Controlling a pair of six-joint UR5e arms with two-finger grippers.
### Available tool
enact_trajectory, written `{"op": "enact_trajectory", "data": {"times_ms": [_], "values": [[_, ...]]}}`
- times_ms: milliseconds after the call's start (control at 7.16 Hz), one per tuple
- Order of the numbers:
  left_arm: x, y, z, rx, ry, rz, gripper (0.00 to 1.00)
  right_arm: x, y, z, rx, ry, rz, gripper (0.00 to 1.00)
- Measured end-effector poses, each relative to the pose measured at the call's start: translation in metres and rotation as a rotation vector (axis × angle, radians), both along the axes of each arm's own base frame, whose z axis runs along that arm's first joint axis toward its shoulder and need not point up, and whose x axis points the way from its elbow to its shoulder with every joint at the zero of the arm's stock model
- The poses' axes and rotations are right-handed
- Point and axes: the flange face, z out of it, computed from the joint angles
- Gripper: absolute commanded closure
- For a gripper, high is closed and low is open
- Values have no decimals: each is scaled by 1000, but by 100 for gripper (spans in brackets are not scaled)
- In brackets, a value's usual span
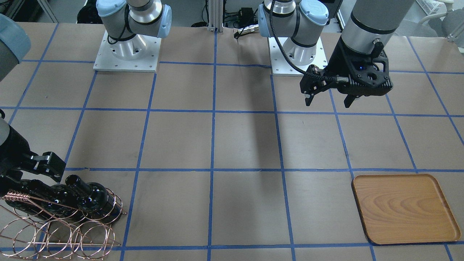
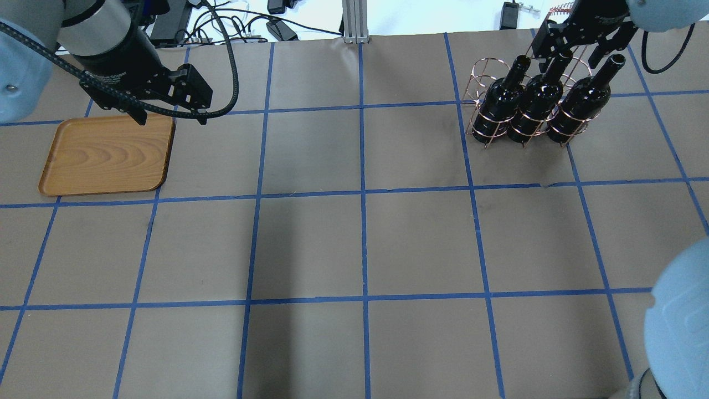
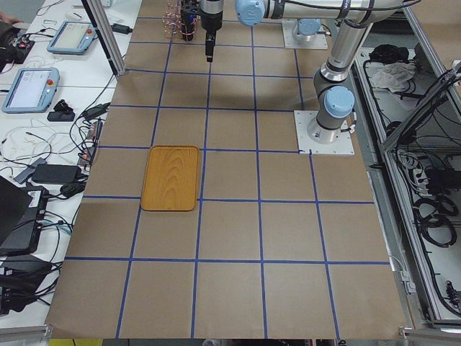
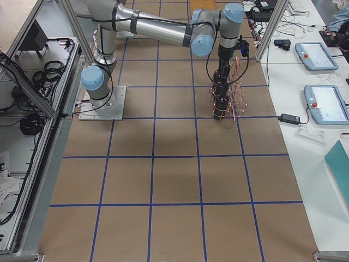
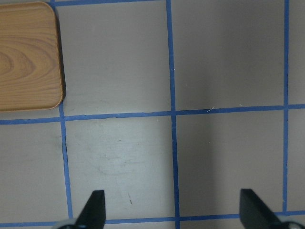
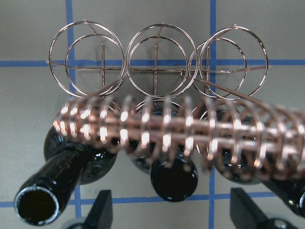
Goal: Take wine from basket and place on tray
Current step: 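Close the right gripper on the neck of the middle wine bottle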
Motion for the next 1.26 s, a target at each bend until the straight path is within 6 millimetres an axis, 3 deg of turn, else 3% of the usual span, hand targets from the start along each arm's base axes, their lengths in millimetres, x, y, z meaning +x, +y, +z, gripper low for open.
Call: {"op": "enact_trajectory", "data": {"times_ms": [279,419,559,699,978,1257], "values": [[0,-1,0,-5,-1,-2,0,-1,-9,-9,-25,-4,-1,17],[0,-1,0,-8,-1,-2,0,-1,-13,-13,-38,-5,0,25],[0,-2,0,-10,0,-2,0,-2,-16,-15,-46,-5,0,43],[0,-2,0,-12,0,-3,0,-2,-17,-17,-48,-5,-1,45],[0,-3,1,-17,0,-5,0,-2,-18,-18,-49,-6,-5,69],[0,-3,1,-19,1,-5,0,-1,-16,-12,-56,-6,-8,75]]}}
